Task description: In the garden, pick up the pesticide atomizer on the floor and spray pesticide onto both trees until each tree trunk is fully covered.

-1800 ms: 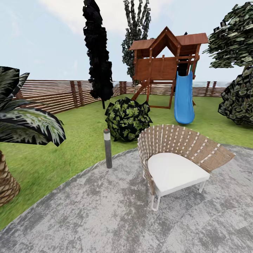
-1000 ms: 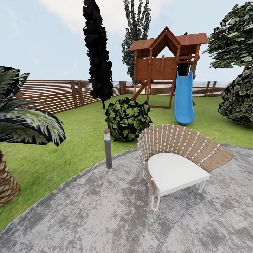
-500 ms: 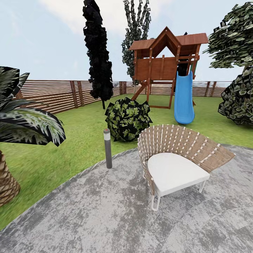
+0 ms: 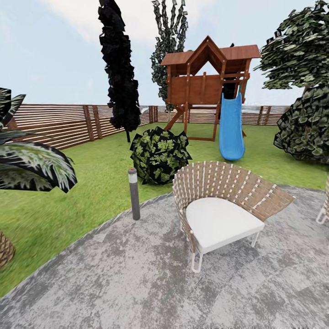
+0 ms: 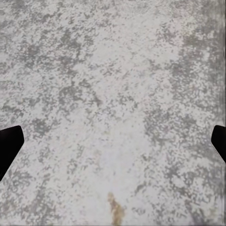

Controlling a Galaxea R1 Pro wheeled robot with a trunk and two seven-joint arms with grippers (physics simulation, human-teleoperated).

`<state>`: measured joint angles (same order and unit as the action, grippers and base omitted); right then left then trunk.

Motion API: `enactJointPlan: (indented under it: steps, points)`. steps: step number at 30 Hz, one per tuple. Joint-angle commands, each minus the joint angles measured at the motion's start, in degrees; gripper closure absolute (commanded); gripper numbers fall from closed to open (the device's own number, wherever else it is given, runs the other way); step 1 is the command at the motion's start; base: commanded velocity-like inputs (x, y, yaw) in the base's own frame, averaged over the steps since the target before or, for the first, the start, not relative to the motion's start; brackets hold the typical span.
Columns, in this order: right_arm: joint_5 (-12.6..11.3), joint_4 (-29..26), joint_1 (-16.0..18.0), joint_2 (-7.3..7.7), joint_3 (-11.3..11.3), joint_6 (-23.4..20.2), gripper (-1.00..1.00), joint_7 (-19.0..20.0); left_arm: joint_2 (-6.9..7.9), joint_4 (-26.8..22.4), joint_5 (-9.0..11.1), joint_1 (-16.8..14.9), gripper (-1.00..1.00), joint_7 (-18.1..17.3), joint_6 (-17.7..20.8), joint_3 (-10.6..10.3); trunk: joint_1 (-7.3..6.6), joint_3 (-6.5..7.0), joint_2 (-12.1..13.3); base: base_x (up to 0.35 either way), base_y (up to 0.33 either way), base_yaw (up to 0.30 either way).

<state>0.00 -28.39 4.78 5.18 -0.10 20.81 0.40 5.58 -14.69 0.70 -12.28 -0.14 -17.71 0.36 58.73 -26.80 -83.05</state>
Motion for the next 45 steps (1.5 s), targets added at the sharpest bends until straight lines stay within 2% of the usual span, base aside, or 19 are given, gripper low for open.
enactJointPlan:
  steps: [1,12,45]
  points:
    - [0.0,0.1,0.0,0.00,0.0,0.2,-1.00,0.1,-0.02,0.1,0.2,0.0,-1.00,0.0,-0.2,0.1,0.00,-0.06,0.0,0.000,0.000,-0.261]
    - [0.0,0.1,0.1,0.00,0.0,0.2,-1.00,0.1,-0.11,0.1,0.9,0.0,-1.00,0.0,-0.2,0.1,0.00,-0.05,0.0,-0.101,0.044,-0.267]
    - [0.0,0.1,0.1,-0.08,0.1,0.2,-1.00,0.0,0.01,0.1,0.9,-0.4,-1.00,0.6,-0.2,0.1,0.00,-0.81,0.0,-0.237,0.231,-0.271]
